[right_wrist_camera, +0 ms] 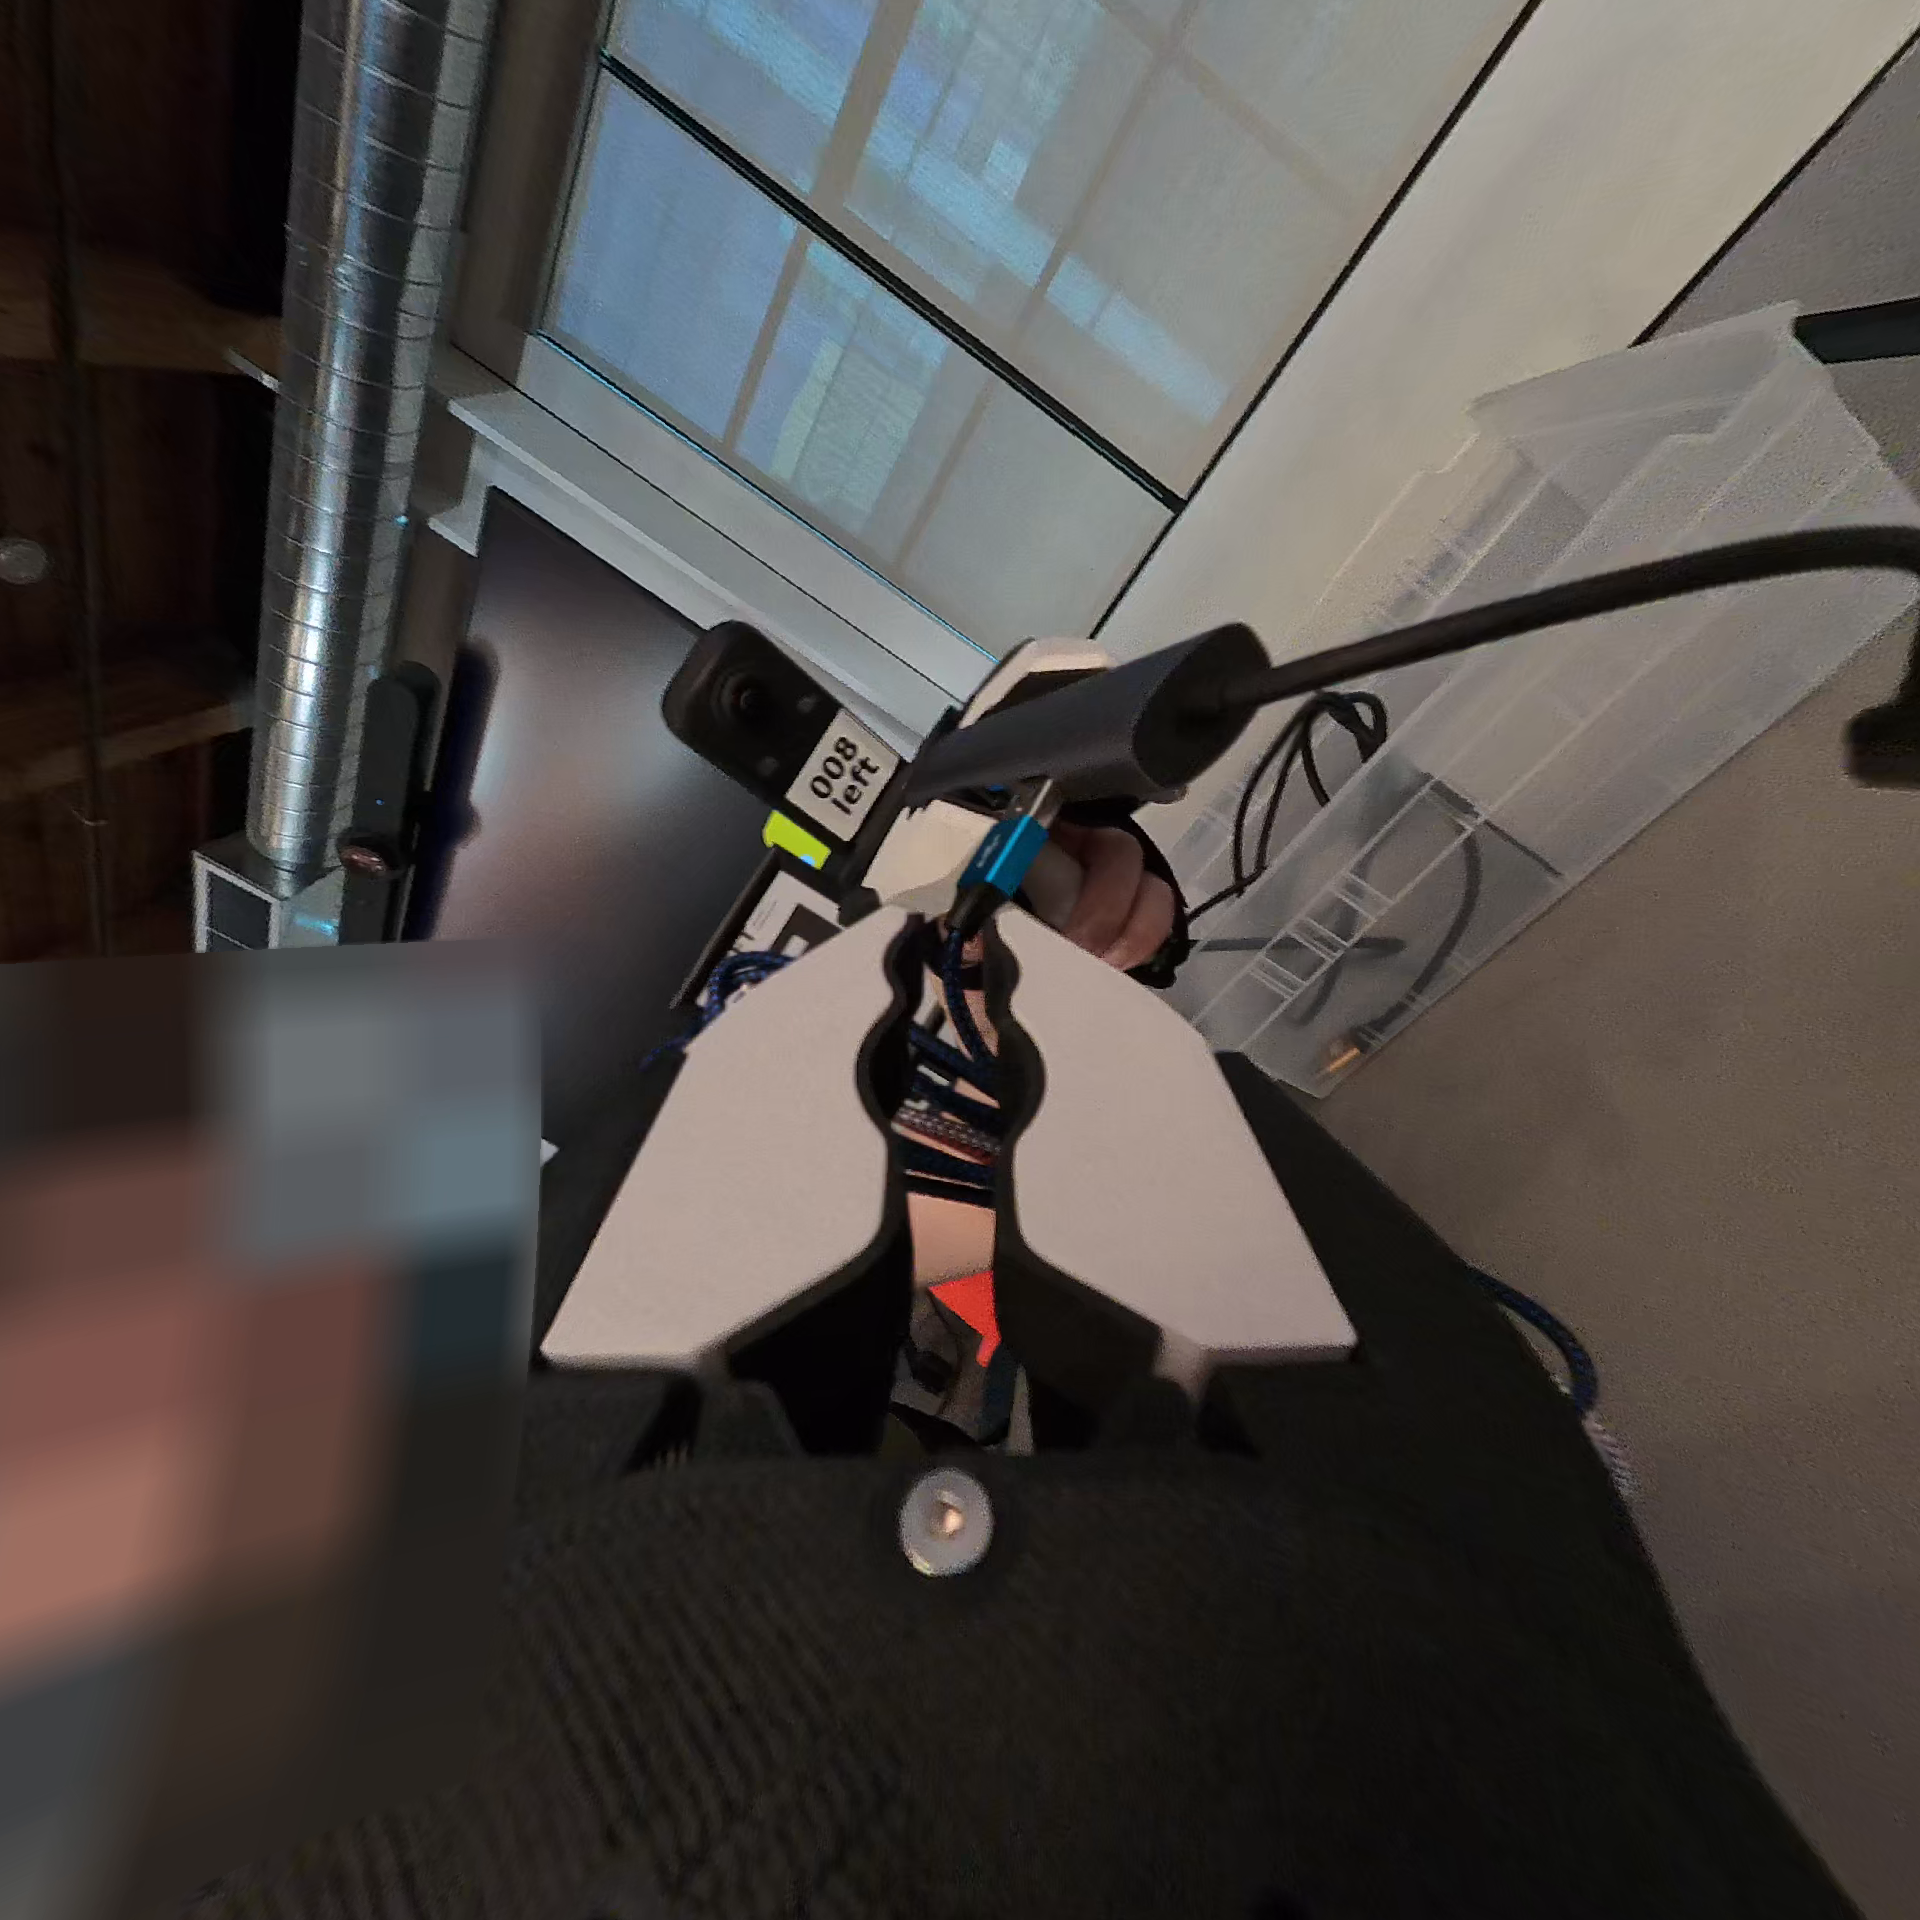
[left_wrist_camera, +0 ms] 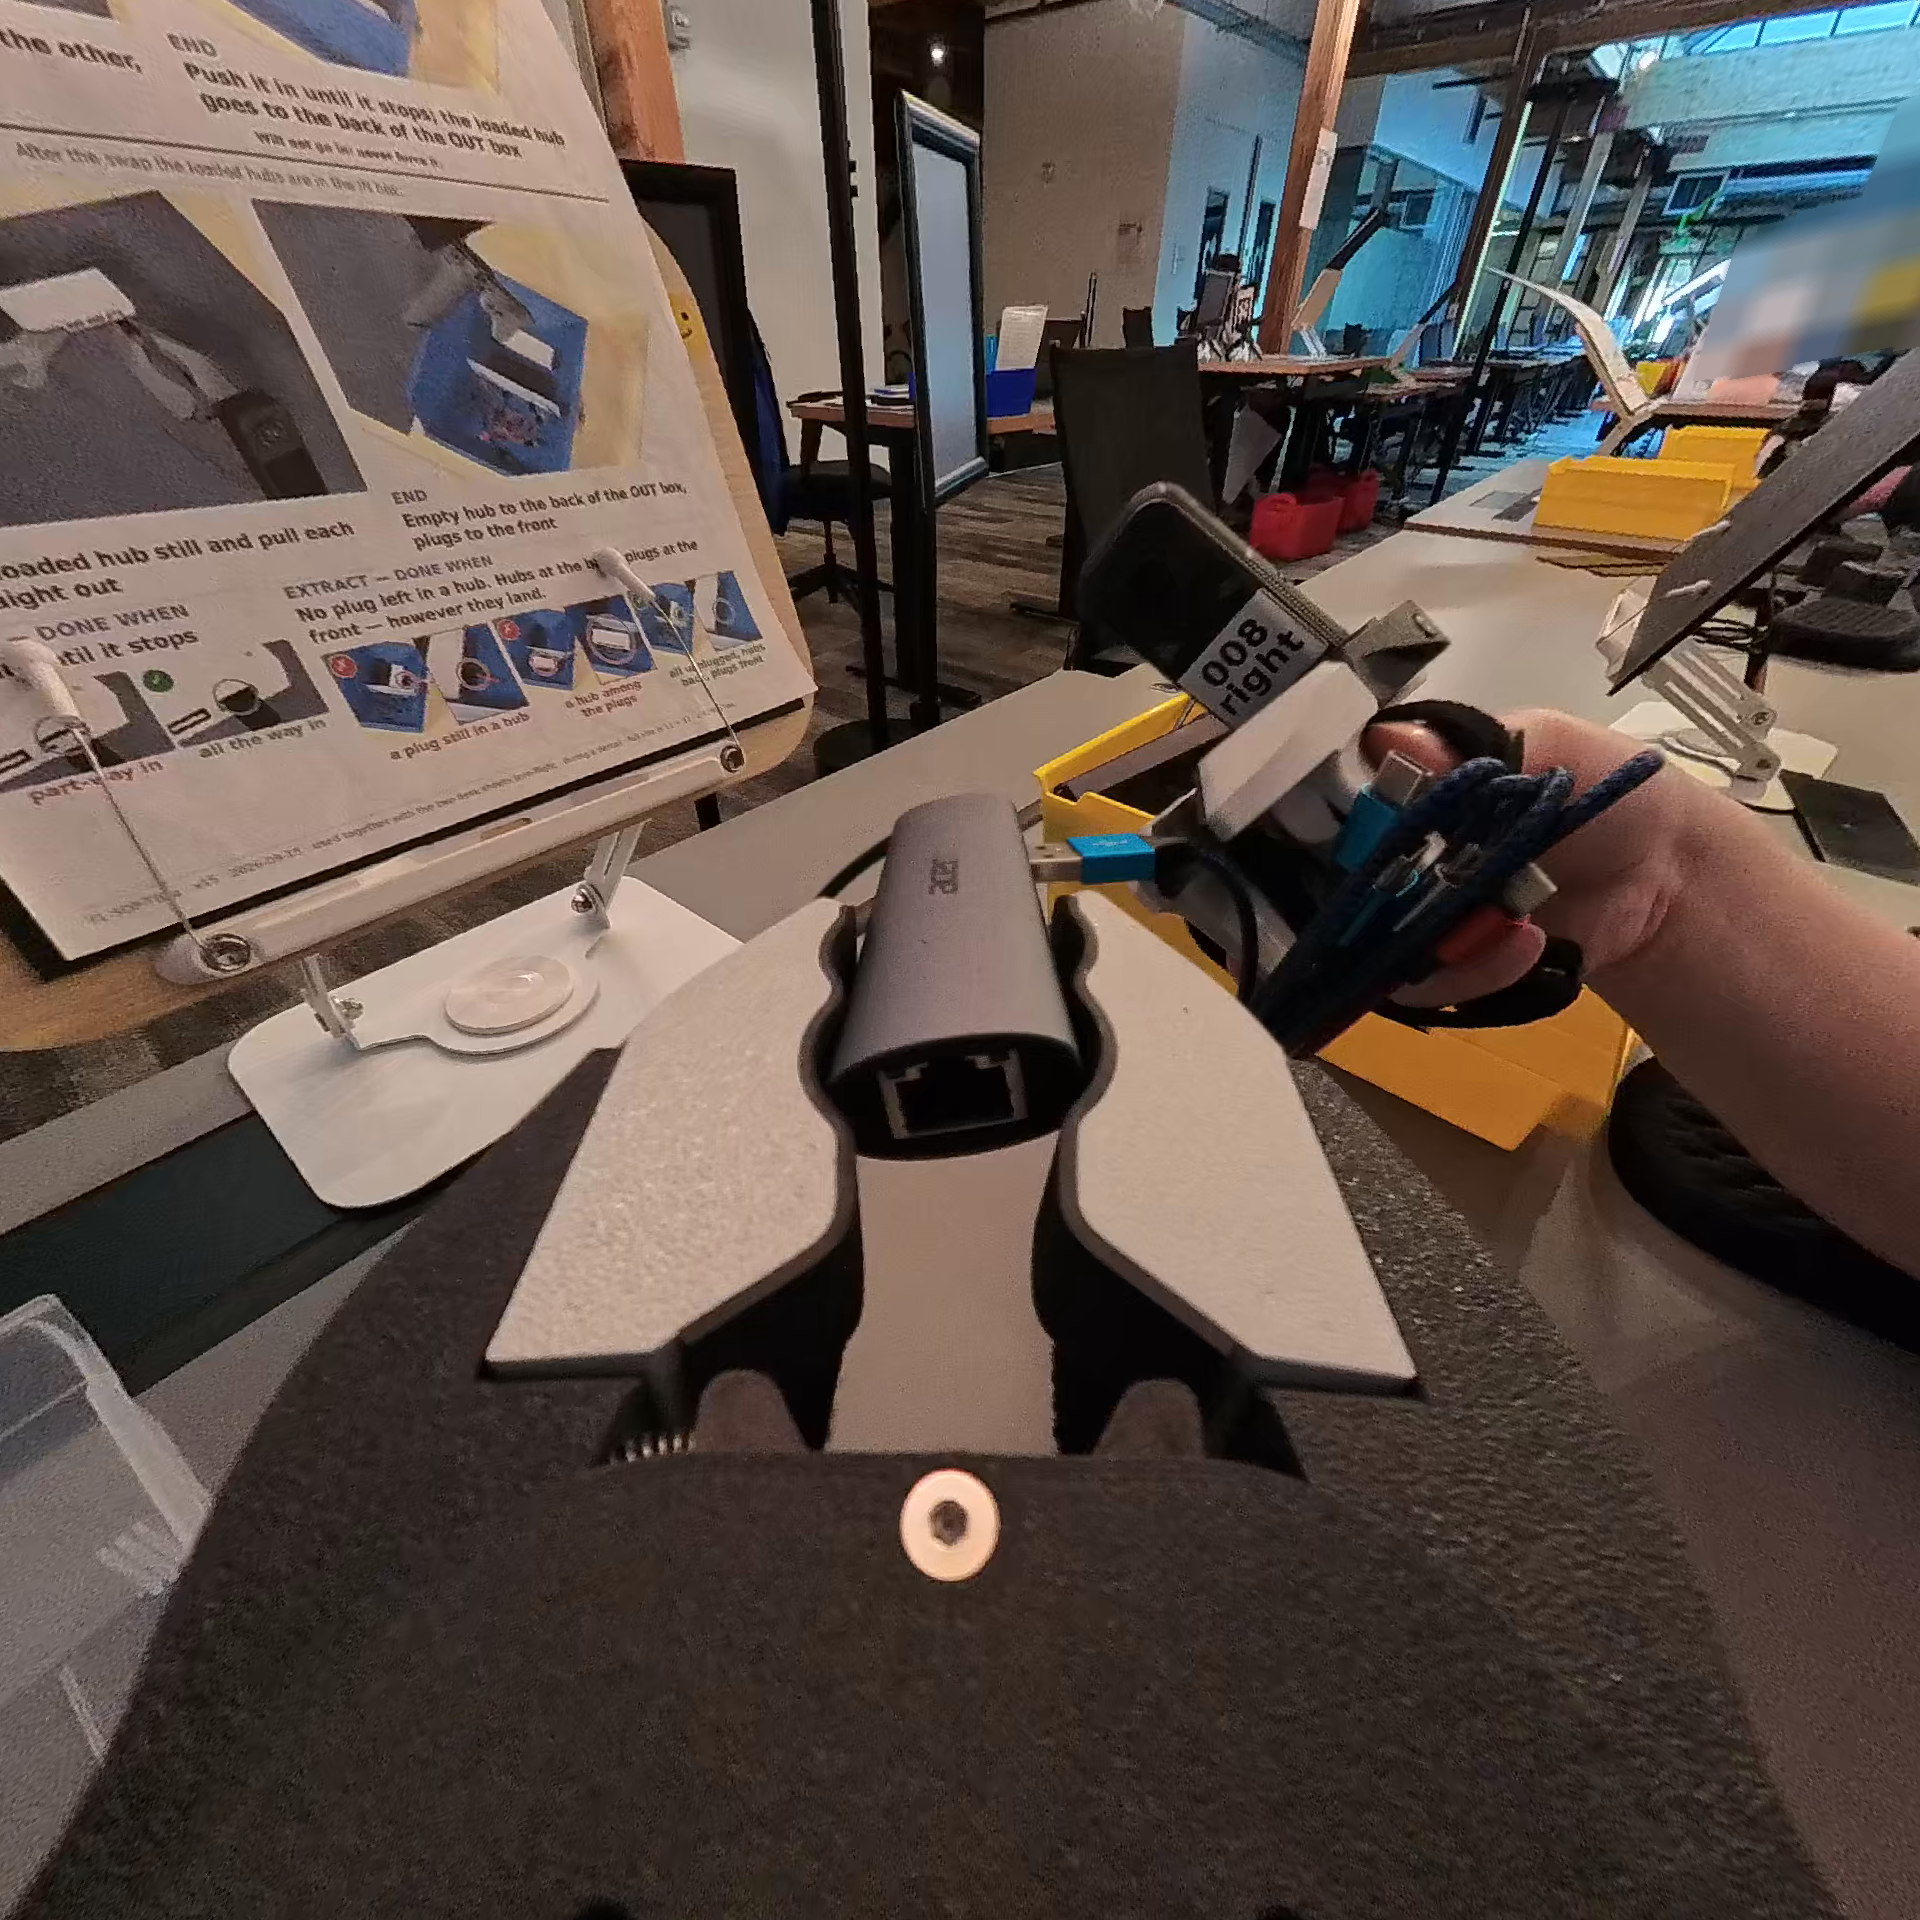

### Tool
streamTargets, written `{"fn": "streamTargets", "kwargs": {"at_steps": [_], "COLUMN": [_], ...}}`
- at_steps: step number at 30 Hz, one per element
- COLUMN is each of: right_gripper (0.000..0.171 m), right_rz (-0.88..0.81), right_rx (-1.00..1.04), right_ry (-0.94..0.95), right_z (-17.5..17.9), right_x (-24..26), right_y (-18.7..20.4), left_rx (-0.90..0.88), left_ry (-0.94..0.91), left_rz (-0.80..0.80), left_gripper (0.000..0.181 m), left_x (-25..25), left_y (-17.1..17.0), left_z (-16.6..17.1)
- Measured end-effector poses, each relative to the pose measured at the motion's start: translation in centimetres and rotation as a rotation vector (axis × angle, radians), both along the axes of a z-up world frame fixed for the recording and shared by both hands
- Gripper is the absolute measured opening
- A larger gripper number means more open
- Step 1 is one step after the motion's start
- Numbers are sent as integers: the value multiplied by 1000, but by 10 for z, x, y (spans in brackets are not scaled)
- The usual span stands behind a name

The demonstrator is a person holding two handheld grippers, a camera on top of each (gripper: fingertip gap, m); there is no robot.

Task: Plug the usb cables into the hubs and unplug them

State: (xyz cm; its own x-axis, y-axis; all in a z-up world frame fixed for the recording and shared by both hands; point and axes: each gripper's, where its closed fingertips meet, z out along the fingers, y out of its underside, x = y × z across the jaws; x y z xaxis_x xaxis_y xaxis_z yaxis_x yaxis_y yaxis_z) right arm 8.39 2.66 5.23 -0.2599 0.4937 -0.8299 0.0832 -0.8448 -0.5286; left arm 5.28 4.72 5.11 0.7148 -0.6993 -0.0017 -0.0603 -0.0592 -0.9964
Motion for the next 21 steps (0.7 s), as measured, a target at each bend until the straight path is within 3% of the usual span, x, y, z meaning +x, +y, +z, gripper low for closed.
{"fn": "streamTargets", "kwargs": {"at_steps": [14,21], "right_gripper": [6,6], "right_rz": [-33,-98], "right_rx": [4,220], "right_ry": [59,-5], "right_z": [8,16], "right_x": [-3,-2], "right_y": [1,-5], "left_rx": [119,129], "left_ry": [17,65], "left_rz": [57,17], "left_gripper": [36,37], "left_x": [-3,0], "left_y": [-2,-6], "left_z": [12,12]}}
